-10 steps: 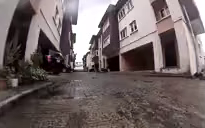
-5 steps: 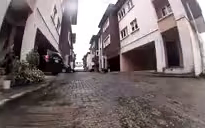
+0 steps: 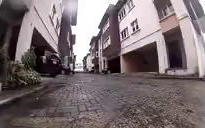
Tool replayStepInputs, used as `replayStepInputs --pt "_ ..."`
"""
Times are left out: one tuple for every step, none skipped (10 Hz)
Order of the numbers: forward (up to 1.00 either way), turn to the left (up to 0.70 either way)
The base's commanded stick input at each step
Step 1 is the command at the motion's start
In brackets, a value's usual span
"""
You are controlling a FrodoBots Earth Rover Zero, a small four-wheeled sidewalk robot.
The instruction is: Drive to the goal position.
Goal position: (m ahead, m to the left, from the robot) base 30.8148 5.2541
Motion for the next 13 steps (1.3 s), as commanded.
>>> replayStepInputs --pt "0.7 0.0" --pt "0.7 0.0" --pt "0.7 0.0" --pt "0.7 0.0" --pt "0.7 0.0" --pt "0.7 0.0" --pt "0.7 0.0" --pt "0.7 0.0" --pt "0.7 0.16" --pt "0.7 0.35" --pt "0.7 0.35" --pt "0.7 0.35" --pt "0.7 0.35"
